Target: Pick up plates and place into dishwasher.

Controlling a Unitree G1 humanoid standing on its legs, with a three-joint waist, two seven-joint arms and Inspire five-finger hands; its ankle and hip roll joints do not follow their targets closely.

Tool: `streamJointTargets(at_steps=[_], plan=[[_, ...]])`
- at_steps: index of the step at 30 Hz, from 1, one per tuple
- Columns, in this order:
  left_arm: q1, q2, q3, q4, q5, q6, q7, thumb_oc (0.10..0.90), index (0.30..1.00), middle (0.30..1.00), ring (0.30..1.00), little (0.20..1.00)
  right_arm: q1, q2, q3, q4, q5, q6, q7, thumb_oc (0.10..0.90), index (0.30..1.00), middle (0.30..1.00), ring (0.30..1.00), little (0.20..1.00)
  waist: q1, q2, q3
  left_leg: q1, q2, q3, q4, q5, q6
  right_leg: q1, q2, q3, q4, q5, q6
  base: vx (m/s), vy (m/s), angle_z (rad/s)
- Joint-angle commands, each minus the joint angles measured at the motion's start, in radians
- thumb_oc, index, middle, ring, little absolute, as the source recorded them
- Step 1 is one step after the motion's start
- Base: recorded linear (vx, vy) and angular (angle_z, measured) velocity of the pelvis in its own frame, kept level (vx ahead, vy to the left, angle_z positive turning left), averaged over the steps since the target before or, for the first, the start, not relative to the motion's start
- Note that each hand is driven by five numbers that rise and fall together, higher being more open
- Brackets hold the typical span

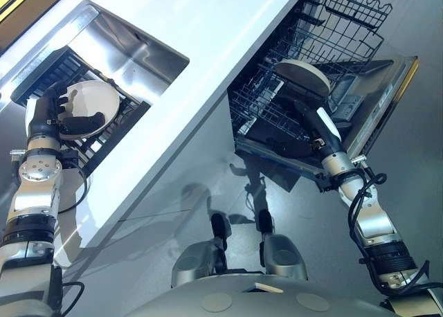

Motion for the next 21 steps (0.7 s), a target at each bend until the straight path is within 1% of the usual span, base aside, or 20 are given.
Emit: streamJointTargets(at_steps=[1, 2, 3, 6, 7, 8, 10, 12, 15, 18, 21], plan=[[-0.069, 0.149, -0.012, 0.019, 0.132, -0.072, 0.025, 0.8, 0.9, 0.9, 0.9, 0.9, -0.031, -0.001, -0.008, -0.091, 0.043, -0.097, -0.014, 0.8, 0.9, 0.9, 0.9, 0.9, 0.015, -0.001, -0.05, -0.05, -0.106, -0.008, 0.121, -0.167, 0.072, -0.11, -0.016, -0.018, 0.16, -0.095, 0.093, 0.0, 0.0, 0.0], [-0.066, 0.158, -0.012, 0.016, 0.148, -0.089, 0.037, 0.8, 0.9, 0.9, 0.9, 0.9, -0.029, 0.0, -0.007, -0.091, 0.043, -0.099, -0.015, 0.8, 0.9, 0.9, 0.9, 0.9, 0.015, -0.001, -0.05, -0.05, -0.107, -0.008, 0.122, -0.167, 0.072, -0.109, -0.016, -0.018, 0.161, -0.095, 0.093, 0.0, 0.0, 0.0], [-0.066, 0.18, -0.007, -0.003, 0.143, -0.112, 0.093, 0.8, 0.9, 0.9, 0.9, 0.9, -0.025, 0.0, -0.006, -0.09, 0.05, -0.1, -0.016, 0.8, 0.9, 0.9, 0.9, 0.9, 0.018, 0.0, -0.054, -0.048, -0.108, -0.01, 0.121, -0.169, 0.073, -0.105, -0.015, -0.02, 0.159, -0.099, 0.091, 0.0, 0.0, 0.0], [-0.052, 0.219, 0.033, -0.039, 0.207, -0.177, 0.205, 0.8, 0.9, 0.9, 0.9, 0.9, -0.006, 0.013, -0.003, -0.089, 0.056, -0.093, -0.013, 0.8, 0.9, 0.9, 0.9, 0.9, 0.025, 0.003, -0.073, -0.038, -0.108, -0.013, 0.116, -0.17, 0.07, -0.091, -0.016, -0.03, 0.151, -0.107, 0.088, 0.01, -0.012, 0.01], [-0.04, 0.234, 0.052, -0.061, 0.257, -0.196, 0.275, 0.8, 0.9, 0.9, 0.9, 0.9, 0.002, 0.021, -0.001, -0.091, 0.055, -0.092, -0.014, 0.8, 0.9, 0.9, 0.9, 0.9, 0.029, 0.003, -0.08, -0.035, -0.107, -0.015, 0.113, -0.17, 0.069, -0.086, -0.016, -0.034, 0.147, -0.109, 0.086, 0.02, -0.033, 0.03], [-0.033, 0.24, 0.059, -0.071, 0.297, -0.204, 0.308, 0.8, 0.9, 0.9, 0.9, 0.9, 0.006, 0.026, 0.001, -0.09, 0.054, -0.092, -0.016, 0.8, 0.9, 0.9, 0.9, 0.9, 0.03, 0.003, -0.082, -0.033, -0.107, -0.016, 0.111, -0.171, 0.069, -0.084, -0.016, -0.035, 0.147, -0.11, 0.085, 0.01, -0.037, 0.03], [-0.001, 0.271, 0.091, -0.109, 0.402, -0.227, 0.418, 0.8, 0.9, 0.9, 0.9, 0.9, 0.023, 0.041, 0.006, -0.089, 0.048, -0.095, -0.021, 0.8, 0.9, 0.9, 0.9, 0.9, 0.036, 0.003, -0.095, -0.024, -0.104, -0.018, 0.102, -0.171, 0.067, -0.075, -0.017, -0.044, 0.141, -0.114, 0.082, 0.0, -0.044, 0.07], [0.038, 0.284, 0.125, -0.151, 0.464, -0.232, 0.488, 0.8, 0.9, 0.9, 0.9, 0.9, 0.037, 0.052, 0.008, -0.091, 0.047, -0.09, -0.023, 0.8, 0.9, 0.9, 0.9, 0.9, 0.041, 0.001, -0.104, -0.018, -0.102, -0.021, 0.095, -0.171, 0.065, -0.068, -0.016, -0.049, 0.136, -0.117, 0.08, -0.01, -0.051, 0.08], [0.119, 0.27, 0.184, -0.227, 0.487, -0.256, 0.539, 0.8, 0.9, 0.9, 0.9, 0.9, 0.068, 0.069, 0.011, -0.095, 0.046, -0.08, -0.03, 0.8, 0.9, 0.9, 0.9, 0.9, 0.05, -0.003, -0.118, -0.008, -0.099, -0.029, 0.083, -0.17, 0.061, -0.055, -0.014, -0.06, 0.125, -0.121, 0.076, -0.02, -0.064, 0.09], [0.195, 0.212, 0.223, -0.311, 0.502, -0.284, 0.558, 0.8, 0.9, 0.9, 0.9, 0.9, 0.094, 0.101, 0.009, -0.1, 0.042, -0.066, -0.034, 0.8, 0.9, 0.9, 0.9, 0.9, 0.059, -0.009, -0.132, 0.008, -0.094, -0.037, 0.07, -0.17, 0.059, -0.037, -0.01, -0.073, 0.116, -0.128, 0.073, -0.01, -0.076, 0.07], [0.24, 0.16, 0.236, -0.399, 0.519, -0.281, 0.551, 0.8, 0.9, 0.9, 0.9, 0.9, 0.115, 0.118, 0.007, -0.107, 0.038, -0.061, -0.041, 0.8, 0.9, 0.9, 0.9, 0.9, 0.067, -0.016, -0.141, 0.022, -0.088, -0.048, 0.057, -0.167, 0.055, -0.02, -0.005, -0.086, 0.111, -0.136, 0.068, -0.01, -0.081, 0.13]])
